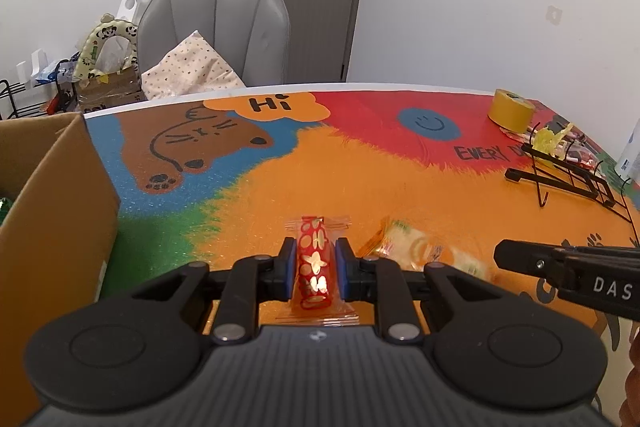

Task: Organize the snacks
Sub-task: 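Grasp the orange-red packet with the left gripper while the right gripper grasps the rice-cake packet, then carry both packets over the box and open both grippers to drop them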

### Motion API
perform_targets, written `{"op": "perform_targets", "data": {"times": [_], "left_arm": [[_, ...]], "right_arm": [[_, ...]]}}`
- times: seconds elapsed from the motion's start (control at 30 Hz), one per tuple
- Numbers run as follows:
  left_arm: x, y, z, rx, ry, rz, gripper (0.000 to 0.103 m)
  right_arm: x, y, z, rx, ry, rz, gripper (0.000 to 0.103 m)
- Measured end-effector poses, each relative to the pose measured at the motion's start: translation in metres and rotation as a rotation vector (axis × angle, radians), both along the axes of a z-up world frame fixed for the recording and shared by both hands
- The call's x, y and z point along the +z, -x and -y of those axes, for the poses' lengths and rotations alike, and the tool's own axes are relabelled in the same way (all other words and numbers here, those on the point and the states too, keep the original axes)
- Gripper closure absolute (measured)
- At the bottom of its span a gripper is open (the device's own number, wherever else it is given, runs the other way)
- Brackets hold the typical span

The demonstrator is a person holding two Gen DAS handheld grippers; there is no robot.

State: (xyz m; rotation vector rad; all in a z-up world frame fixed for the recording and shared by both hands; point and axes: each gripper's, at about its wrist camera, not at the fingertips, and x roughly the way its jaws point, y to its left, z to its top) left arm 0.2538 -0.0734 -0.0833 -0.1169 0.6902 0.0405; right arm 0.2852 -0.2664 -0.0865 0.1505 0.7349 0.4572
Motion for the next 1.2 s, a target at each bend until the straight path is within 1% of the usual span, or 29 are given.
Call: {"op": "perform_targets", "data": {"times": [0.03, 0.07, 0.1, 0.13, 0.17, 0.2, 0.27, 0.33, 0.4, 0.43, 0.47, 0.63, 0.73, 0.77, 0.8, 0.83, 0.87, 0.9, 0.93, 1.03, 1.1, 1.2], "left_arm": [[0.001, 0.001, -0.001, 0.002, 0.001, 0.002, 0.084], [0.001, 0.001, -0.002, 0.005, 0.002, 0.004, 0.084], [0.001, 0.001, -0.003, 0.007, 0.003, 0.005, 0.084], [0.001, 0.001, -0.005, 0.011, 0.003, 0.004, 0.084], [0.001, 0.001, -0.007, 0.013, 0.004, 0.002, 0.084], [0.001, 0.002, -0.008, 0.017, 0.004, 0.0, 0.084], [0.0, 0.002, -0.012, 0.026, 0.004, -0.003, 0.084], [0.0, 0.002, -0.017, 0.034, 0.004, -0.005, 0.084], [0.0, 0.002, -0.021, 0.042, 0.002, -0.008, 0.084], [0.0, 0.001, -0.023, 0.045, 0.003, -0.01, 0.084], [-0.001, 0.001, -0.025, 0.048, 0.004, -0.012, 0.084], [-0.007, -0.002, -0.029, 0.051, 0.008, -0.027, 0.084], [-0.008, -0.003, -0.03, 0.049, 0.013, -0.031, 0.084], [-0.008, -0.003, -0.031, 0.049, 0.015, -0.031, 0.084], [-0.008, -0.003, -0.03, 0.048, 0.017, -0.031, 0.084], [-0.007, -0.004, -0.03, 0.047, 0.018, -0.031, 0.084], [-0.007, -0.004, -0.03, 0.046, 0.019, -0.03, 0.084], [-0.007, -0.004, -0.03, 0.044, 0.02, -0.028, 0.084], [-0.006, -0.004, -0.03, 0.043, 0.02, -0.026, 0.084], [-0.003, -0.001, -0.03, 0.044, 0.02, -0.02, 0.084], [0.0, 0.002, -0.031, 0.048, 0.018, -0.012, 0.084], [0.005, 0.006, -0.032, 0.051, 0.017, -0.003, 0.084]], "right_arm": [[0.001, 0.0, -0.002, 0.0, 0.01, 0.008, 0.083], [0.001, 0.0, -0.004, -0.004, 0.02, 0.015, 0.071], [0.002, -0.001, -0.006, -0.007, 0.024, 0.019, 0.061], [0.002, -0.001, -0.007, -0.009, 0.026, 0.03, 0.045], [0.001, 0.0, -0.01, -0.005, 0.033, 0.047, 0.038], [0.001, -0.001, -0.013, 0.002, 0.046, 0.056, 0.037], [-0.002, -0.005, -0.021, 0.013, 0.07, 0.059, 0.029], [-0.006, -0.008, -0.029, 0.026, 0.094, 0.064, 0.026], [-0.012, -0.011, -0.038, 0.041, 0.113, 0.053, 0.02], [-0.014, -0.012, -0.041, 0.043, 0.12, 0.047, 0.013], [-0.017, -0.014, -0.044, 0.042, 0.128, 0.04, 0.008], [-0.026, -0.02, -0.051, 0.028, 0.156, 0.023, 0.009], [-0.03, -0.023, -0.05, 0.011, 0.153, 0.006, 0.014], [-0.03, -0.023, -0.05, 0.0, 0.163, 0.019, 0.02], [-0.03, -0.023, -0.05, -0.006, 0.174, 0.023, 0.024], [-0.03, -0.024, -0.051, -0.013, 0.186, 0.028, 0.033], [-0.029, -0.023, -0.052, -0.019, 0.198, 0.032, 0.046], [-0.028, -0.023, -0.051, -0.023, 0.206, 0.033, 0.055], [-0.027, -0.024, -0.05, -0.024, 0.202, 0.027, 0.07], [-0.025, -0.024, -0.043, -0.011, 0.139, -0.009, 0.07], [-0.024, -0.02, -0.044, -0.013, 0.141, -0.003, 0.07], [-0.017, -0.016, -0.043, -0.008, 0.12, 0.0, 0.07]]}}
